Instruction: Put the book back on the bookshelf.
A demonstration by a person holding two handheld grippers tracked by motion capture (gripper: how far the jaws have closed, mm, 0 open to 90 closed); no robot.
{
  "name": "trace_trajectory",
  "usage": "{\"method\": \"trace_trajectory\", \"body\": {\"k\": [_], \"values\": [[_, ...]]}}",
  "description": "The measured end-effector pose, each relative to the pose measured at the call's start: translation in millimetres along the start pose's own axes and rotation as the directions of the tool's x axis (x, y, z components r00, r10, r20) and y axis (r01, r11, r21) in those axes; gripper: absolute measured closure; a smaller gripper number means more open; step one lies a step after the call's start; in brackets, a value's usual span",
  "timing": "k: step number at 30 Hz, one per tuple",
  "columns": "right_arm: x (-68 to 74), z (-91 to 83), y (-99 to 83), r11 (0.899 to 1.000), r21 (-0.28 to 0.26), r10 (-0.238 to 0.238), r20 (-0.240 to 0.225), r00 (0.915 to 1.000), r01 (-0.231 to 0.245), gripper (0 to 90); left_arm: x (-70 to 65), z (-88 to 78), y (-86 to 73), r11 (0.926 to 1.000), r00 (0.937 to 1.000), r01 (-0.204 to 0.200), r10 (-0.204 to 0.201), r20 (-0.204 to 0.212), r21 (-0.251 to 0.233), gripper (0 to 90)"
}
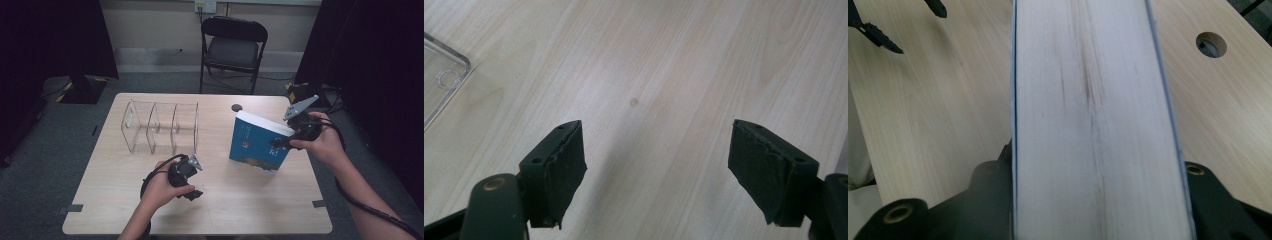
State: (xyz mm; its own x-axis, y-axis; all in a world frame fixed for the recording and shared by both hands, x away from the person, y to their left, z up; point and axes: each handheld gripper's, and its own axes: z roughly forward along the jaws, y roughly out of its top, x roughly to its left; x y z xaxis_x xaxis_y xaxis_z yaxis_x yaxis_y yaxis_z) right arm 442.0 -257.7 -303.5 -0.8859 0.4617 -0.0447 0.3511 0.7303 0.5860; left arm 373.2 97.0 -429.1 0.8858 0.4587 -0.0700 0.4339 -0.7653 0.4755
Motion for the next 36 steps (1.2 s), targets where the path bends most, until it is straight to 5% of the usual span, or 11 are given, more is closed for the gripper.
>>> {"method": "trace_trajectory", "body": {"k": [7,18,36], "values": [[4.2,8.4,7.8,0.998,0.052,-0.036,0.014,0.9993,0.035,56.8,1.2,-1.2,-7.5,1.0000,1.0000,0.005,-0.005,-0.002,-0.001,22.5],[8.6,8.4,9.6,0.998,0.070,-0.002,0.028,0.9996,0.000,59.6,1.6,-3.3,-24.1,0.9993,0.9994,0.035,-0.035,-0.004,-0.017,22.5],[9.3,12.1,20.6,0.982,0.183,0.031,0.053,0.9981,-0.040,55.3,5.3,-8.6,-37.1,0.9982,0.9986,0.053,-0.053,-0.006,-0.027,22.5]]}}
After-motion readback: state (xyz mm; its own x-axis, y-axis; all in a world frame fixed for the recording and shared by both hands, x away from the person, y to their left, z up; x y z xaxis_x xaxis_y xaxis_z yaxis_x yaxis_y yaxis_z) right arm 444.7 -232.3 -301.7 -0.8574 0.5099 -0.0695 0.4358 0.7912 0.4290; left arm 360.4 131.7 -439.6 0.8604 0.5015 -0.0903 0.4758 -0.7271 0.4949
